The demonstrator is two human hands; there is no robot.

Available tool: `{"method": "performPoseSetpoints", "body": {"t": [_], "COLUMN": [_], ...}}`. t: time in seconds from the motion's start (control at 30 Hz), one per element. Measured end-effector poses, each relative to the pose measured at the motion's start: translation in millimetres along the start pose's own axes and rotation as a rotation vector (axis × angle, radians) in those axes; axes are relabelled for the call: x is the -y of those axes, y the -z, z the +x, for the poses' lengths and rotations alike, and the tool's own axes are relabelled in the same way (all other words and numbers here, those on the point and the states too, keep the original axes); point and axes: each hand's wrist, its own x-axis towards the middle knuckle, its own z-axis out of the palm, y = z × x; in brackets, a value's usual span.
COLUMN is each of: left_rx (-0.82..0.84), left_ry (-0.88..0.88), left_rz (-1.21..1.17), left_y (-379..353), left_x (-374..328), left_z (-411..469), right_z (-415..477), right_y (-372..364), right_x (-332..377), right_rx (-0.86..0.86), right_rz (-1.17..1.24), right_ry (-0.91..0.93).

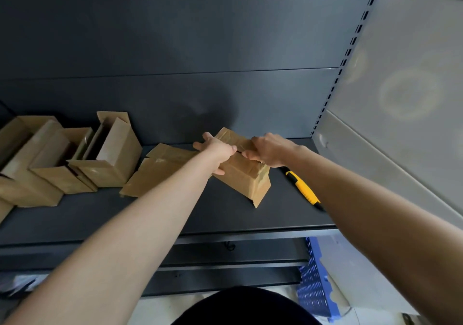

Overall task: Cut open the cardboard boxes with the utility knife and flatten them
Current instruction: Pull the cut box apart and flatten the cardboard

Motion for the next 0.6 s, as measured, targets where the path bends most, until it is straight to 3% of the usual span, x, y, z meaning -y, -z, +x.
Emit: {"method": "performPoseSetpoints", "body": {"t": [0.23,0.47,0.6], "left_rx": [0.065,0.035,0.110], "left_ry": [0.011,-0.005,-0.035], "left_rz": [-0.062,-0.005,-0.005], "left_y": [5.4,-2.1,3.2], "left_x": [4.1,3.9,6.2], "left_z": [0.0,-1.1,5.5], "right_z": [-6.2,-3.9,-3.8], "right_y": [6.7,14.2,12.2], "right_x": [13.8,16.2,18.0], "right_rx": [-0.016,0.033,0.027], "right_rz": [-0.149,-0.084,-0.054], "right_ry": [0.064,0.043,0.038]}}
